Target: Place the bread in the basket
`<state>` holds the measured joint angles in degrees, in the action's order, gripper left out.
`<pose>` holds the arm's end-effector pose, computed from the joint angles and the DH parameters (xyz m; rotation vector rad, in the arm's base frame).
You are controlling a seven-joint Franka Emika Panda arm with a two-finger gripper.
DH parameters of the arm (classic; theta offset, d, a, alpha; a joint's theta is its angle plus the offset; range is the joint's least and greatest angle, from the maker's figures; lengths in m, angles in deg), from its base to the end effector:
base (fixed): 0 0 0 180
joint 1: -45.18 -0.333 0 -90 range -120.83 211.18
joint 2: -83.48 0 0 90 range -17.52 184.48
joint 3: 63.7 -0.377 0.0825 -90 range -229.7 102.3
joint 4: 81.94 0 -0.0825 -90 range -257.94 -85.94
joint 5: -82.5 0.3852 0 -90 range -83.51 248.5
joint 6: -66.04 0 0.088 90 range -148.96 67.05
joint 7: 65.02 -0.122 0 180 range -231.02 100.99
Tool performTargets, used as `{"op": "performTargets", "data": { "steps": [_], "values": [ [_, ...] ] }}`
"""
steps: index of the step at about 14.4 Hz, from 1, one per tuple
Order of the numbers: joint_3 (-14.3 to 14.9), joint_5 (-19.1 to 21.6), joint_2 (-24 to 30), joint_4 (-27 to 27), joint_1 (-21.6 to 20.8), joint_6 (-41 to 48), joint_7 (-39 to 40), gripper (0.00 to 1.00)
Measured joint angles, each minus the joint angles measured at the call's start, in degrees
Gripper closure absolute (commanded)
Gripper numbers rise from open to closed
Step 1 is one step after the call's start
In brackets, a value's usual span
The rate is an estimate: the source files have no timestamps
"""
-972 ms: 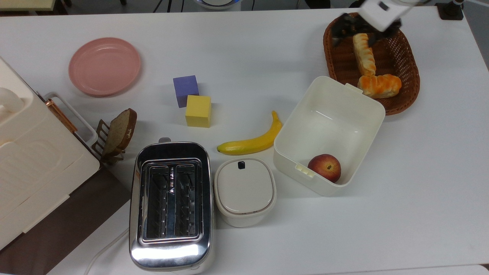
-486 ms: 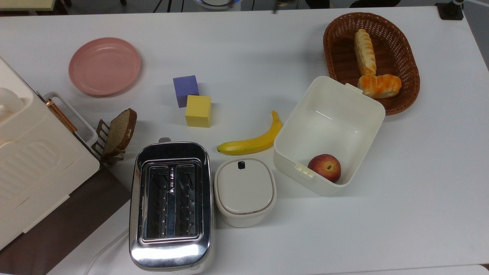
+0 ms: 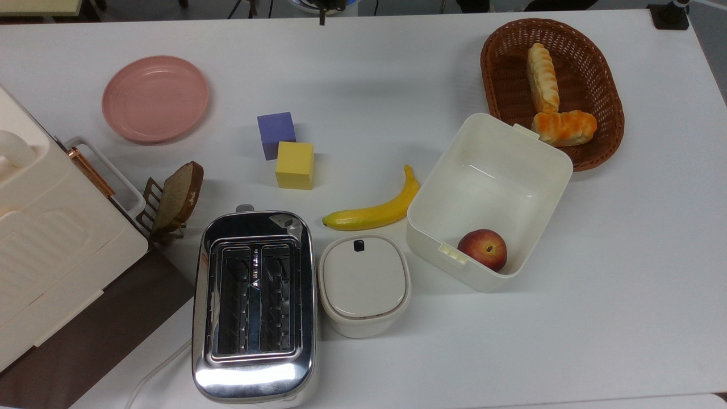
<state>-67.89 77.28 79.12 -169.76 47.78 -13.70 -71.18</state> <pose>0.5588 0.0014 0.6329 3.0222 -0.1298 -0.3198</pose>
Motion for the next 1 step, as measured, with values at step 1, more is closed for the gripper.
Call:
{"op": "performTargets", "data": {
  "steps": [1],
  "values": [
    [0.02,0.01,0.0,0.0,0.06,-0.05,0.0,0.0]
  ]
}}
